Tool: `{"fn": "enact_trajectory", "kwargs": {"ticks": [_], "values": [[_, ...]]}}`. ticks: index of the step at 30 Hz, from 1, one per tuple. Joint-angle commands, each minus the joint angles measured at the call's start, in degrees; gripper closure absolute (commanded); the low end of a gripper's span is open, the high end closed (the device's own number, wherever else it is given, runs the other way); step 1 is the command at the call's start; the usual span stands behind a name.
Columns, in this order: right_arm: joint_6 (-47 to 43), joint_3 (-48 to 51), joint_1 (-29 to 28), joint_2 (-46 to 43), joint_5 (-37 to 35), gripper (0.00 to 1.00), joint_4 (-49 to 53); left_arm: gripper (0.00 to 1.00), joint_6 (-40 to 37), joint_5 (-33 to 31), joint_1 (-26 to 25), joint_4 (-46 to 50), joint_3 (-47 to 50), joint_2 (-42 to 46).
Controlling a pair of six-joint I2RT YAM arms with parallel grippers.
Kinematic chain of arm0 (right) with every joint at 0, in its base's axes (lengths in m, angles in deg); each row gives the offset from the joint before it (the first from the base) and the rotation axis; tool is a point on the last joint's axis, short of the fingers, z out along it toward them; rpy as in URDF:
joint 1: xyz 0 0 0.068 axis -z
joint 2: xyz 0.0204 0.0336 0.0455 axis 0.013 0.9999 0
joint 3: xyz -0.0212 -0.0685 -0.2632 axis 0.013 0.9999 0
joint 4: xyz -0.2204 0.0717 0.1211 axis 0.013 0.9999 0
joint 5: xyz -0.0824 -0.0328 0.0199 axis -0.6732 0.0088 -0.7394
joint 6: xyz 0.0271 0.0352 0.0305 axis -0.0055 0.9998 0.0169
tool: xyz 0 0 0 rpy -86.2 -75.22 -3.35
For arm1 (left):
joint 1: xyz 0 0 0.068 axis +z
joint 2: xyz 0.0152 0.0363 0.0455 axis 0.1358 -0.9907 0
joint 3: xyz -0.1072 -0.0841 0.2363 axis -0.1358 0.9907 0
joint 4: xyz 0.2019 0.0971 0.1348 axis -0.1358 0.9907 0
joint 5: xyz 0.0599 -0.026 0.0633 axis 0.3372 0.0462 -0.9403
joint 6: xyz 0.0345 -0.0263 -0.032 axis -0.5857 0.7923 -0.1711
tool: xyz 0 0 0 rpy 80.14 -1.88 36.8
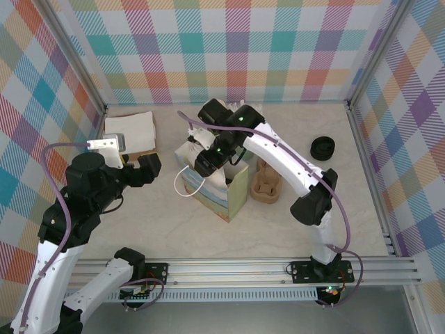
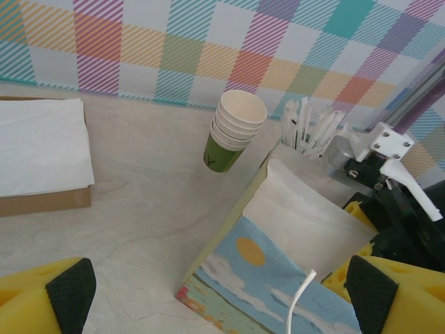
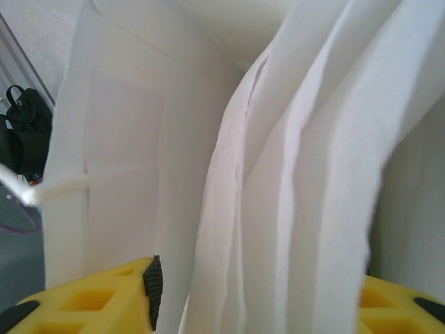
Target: Pack the takeout coffee
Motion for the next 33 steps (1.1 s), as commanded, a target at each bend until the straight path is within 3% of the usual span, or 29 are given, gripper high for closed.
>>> {"fn": "enact_trajectory", "kwargs": {"ticks": [1,6,12,15,21,33], "values": [[-0.05,-1.86,-0.43,-2.94,0.27,0.43,1.9,0.05,0.63,-0.31,-0.56,-1.96,0.48,0.45],[0.43,-1.7,-0.32,-5.11,-0.35,0.37,1.03,0.05,0.68,-0.24,-0.56,-2.03,0.45,0.32],[0.63,-1.64,-0.36,-6.59,-0.31,0.4,1.18,0.05,0.62,-0.12,-0.56,-2.1,0.6,0.25],[0.5,-1.59,-0.36,-6.6,-1.83,0.55,1.88,0.05,0.68,-0.25,-0.56,-2.07,0.61,0.23],[-0.15,0.31,-0.36,-5.4,-5.17,0.98,1.99,0.05,0.62,-0.27,-0.56,-2.09,0.85,0.23],[-0.51,5.65,-0.32,0.81,-5.99,1.0,-0.26,0.05,0.75,0.02,-0.56,-2.14,0.83,0.14]]}}
